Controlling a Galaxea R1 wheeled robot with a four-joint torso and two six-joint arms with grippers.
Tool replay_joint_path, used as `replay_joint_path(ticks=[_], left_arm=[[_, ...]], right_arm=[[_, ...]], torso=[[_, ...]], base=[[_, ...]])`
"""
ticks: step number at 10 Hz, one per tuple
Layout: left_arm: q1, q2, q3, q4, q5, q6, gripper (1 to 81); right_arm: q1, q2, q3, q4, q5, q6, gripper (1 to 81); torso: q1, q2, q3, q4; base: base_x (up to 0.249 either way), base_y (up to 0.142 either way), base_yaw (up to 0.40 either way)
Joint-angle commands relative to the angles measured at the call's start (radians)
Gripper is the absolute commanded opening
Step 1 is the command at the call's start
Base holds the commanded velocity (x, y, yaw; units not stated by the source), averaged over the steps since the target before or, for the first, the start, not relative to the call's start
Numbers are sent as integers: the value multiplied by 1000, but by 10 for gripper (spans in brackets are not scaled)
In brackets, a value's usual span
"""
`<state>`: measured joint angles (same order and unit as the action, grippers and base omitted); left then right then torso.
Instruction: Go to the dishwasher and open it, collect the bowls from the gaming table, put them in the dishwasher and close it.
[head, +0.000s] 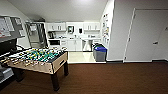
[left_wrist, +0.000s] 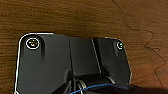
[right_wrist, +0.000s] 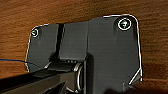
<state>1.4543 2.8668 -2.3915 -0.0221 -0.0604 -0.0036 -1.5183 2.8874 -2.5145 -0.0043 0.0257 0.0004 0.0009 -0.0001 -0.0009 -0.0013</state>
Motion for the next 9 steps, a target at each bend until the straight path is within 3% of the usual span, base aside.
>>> replay_joint_path(ticks=[1, 4, 9], left_arm=[[-61, -10, 18, 1, 44, 1, 811], [-61, -13, 18, -1, 44, 1, 811], [-61, -15, 20, 1, 44, -1, 811]], right_arm=[[46, -6, 5, 0, -50, -3, 811], [45, -3, 5, 0, -50, -5, 811], [45, 2, 4, 0, -50, -5, 811]], torso=[[0, 0, 0, 0], [0, 0, 0, 0], [0, 0, 0, 0]], base=[[0, 0, 0], [24, 0, 0], [105, 0, 0]])
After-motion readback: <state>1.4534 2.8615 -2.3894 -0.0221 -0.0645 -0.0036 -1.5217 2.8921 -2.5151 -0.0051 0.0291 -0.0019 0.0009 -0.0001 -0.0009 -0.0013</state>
